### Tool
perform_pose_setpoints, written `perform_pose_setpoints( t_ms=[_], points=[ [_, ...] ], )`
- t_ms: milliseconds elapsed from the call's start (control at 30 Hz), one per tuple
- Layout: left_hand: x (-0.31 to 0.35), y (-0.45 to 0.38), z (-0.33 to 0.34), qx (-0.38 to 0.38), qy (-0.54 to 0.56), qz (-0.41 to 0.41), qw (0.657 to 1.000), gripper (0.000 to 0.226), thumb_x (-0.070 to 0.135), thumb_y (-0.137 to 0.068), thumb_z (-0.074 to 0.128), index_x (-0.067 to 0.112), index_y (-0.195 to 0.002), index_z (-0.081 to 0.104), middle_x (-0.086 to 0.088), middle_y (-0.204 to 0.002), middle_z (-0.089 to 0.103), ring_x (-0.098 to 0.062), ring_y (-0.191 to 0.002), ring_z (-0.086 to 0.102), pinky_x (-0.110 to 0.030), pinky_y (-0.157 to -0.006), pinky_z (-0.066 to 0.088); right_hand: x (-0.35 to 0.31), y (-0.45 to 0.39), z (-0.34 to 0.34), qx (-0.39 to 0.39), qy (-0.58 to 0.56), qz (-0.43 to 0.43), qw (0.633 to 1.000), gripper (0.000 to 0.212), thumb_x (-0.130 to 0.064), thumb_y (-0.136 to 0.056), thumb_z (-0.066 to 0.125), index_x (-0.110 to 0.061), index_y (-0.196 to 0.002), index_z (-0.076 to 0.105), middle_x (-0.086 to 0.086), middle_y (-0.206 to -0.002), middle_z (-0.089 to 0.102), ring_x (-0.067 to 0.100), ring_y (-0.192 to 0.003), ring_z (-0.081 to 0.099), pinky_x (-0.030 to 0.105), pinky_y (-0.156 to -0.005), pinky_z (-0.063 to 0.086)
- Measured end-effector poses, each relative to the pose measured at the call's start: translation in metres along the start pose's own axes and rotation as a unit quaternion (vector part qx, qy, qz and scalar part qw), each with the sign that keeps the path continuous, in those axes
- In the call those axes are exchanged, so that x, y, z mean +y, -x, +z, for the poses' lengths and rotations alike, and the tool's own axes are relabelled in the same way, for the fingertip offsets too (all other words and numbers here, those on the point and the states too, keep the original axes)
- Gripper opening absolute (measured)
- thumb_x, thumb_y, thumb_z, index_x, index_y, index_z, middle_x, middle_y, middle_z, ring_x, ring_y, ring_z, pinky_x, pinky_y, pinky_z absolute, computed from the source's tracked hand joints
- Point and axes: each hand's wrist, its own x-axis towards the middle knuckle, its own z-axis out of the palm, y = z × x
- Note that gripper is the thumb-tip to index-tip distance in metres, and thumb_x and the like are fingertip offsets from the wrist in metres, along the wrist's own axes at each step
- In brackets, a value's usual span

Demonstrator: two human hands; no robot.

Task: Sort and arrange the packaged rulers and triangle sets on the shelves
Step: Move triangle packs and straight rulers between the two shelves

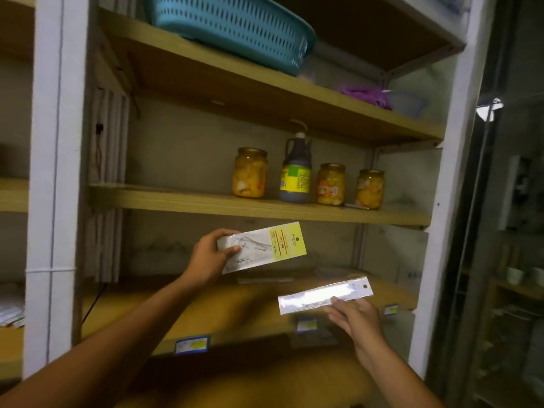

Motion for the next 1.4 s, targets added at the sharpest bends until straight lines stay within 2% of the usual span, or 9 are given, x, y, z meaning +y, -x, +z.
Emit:
perform_pose_setpoints(
  t_ms=[167,333,467,600,833,1033,1167,1267,1400],
  points=[
    [-0.008,-0.018,0.025,0.037,-0.017,-0.005,0.999,0.032,0.011,-0.087,0.066,0.015,-0.119,0.061,-0.006,-0.11,0.065,-0.023,-0.096,0.068,-0.046,-0.077,0.06,0.016,-0.055,-0.012,-0.023,0.035,0.016,0.999,0.031,-0.007,-0.088,0.068,0.006,-0.115,0.057,0.018,-0.101,0.072,0.026,-0.089,0.072,0.03,-0.071,0.057],
    [-0.011,-0.026,0.06,0.082,-0.032,-0.006,0.996,0.028,0.01,-0.089,0.062,0.013,-0.116,0.057,-0.003,-0.099,0.067,-0.013,-0.082,0.07,-0.021,-0.06,0.057,0.023,-0.111,-0.037,-0.05,0.046,0.042,0.997,0.034,-0.007,-0.088,0.068,0.002,-0.118,0.058,0.015,-0.1,0.072,0.026,-0.09,0.071,0.029,-0.07,0.055],
    [-0.013,-0.034,0.076,0.114,-0.057,-0.012,0.992,0.022,0.012,-0.09,0.061,0.015,-0.111,0.058,-0.001,-0.097,0.068,-0.01,-0.081,0.069,-0.023,-0.063,0.059,0.031,-0.154,-0.049,-0.049,0.036,0.068,0.996,0.046,-0.007,-0.086,0.07,0.007,-0.126,0.051,0.019,-0.099,0.071,0.026,-0.088,0.071,0.03,-0.068,0.054],
    [-0.019,-0.037,0.078,0.145,-0.113,0.003,0.983,0.023,0.015,-0.089,0.065,0.022,-0.11,0.058,0.009,-0.094,0.065,-0.004,-0.084,0.065,-0.013,-0.06,0.053,0.04,-0.176,-0.044,-0.059,0.04,0.084,0.994,0.04,-0.011,-0.087,0.069,0.003,-0.121,0.054,0.016,-0.098,0.071,0.026,-0.09,0.07,0.034,-0.076,0.055],
    [-0.036,-0.058,0.066,0.156,-0.128,-0.002,0.979,0.025,0.013,-0.089,0.063,0.018,-0.113,0.06,0.002,-0.101,0.067,-0.013,-0.095,0.066,-0.032,-0.084,0.056,0.046,-0.198,-0.019,-0.08,0.02,0.063,0.995,0.025,-0.008,-0.09,0.065,0.001,-0.113,0.06,0.019,-0.105,0.069,0.03,-0.096,0.068,0.032,-0.072,0.055],
    [-0.053,-0.079,0.063,0.165,-0.174,0.025,0.97,0.03,0.012,-0.09,0.061,0.012,-0.12,0.06,0.0,-0.11,0.062,-0.013,-0.101,0.057,-0.017,-0.074,0.043,0.047,-0.211,-0.001,-0.091,0.001,0.047,0.995,0.017,-0.014,-0.097,0.056,-0.011,-0.114,0.057,0.013,-0.101,0.066,0.023,-0.087,0.064,0.036,-0.071,0.053],
    [-0.057,-0.082,0.064,0.154,-0.21,0.029,0.965,0.028,0.009,-0.09,0.061,0.01,-0.118,0.061,0.002,-0.107,0.06,-0.011,-0.097,0.055,-0.007,-0.07,0.039,0.042,-0.218,0.0,-0.113,0.023,0.037,0.993,0.017,-0.025,-0.102,0.047,-0.02,-0.116,0.054,0.017,-0.1,0.065,0.03,-0.077,0.067,0.04,-0.065,0.057],
    [-0.053,-0.089,0.065,0.175,-0.194,0.015,0.965,0.03,0.012,-0.09,0.061,0.013,-0.12,0.06,0.002,-0.107,0.06,-0.007,-0.089,0.056,-0.011,-0.065,0.041,0.034,-0.223,-0.005,-0.143,0.05,0.007,0.988,0.021,-0.03,-0.103,0.043,-0.023,-0.121,0.051,0.023,-0.098,0.064,0.024,-0.064,0.062,0.027,-0.045,0.052],
    [-0.046,-0.093,0.08,0.194,-0.182,0.013,0.964,0.033,0.014,-0.09,0.062,0.018,-0.123,0.058,0.003,-0.107,0.06,-0.013,-0.09,0.058,-0.019,-0.063,0.044,0.031,-0.236,-0.013,-0.212,0.109,0.019,0.971,0.033,-0.017,-0.101,0.049,-0.021,-0.133,0.046,0.018,-0.1,0.064,0.025,-0.063,0.064,0.028,-0.047,0.051]
  ],
)
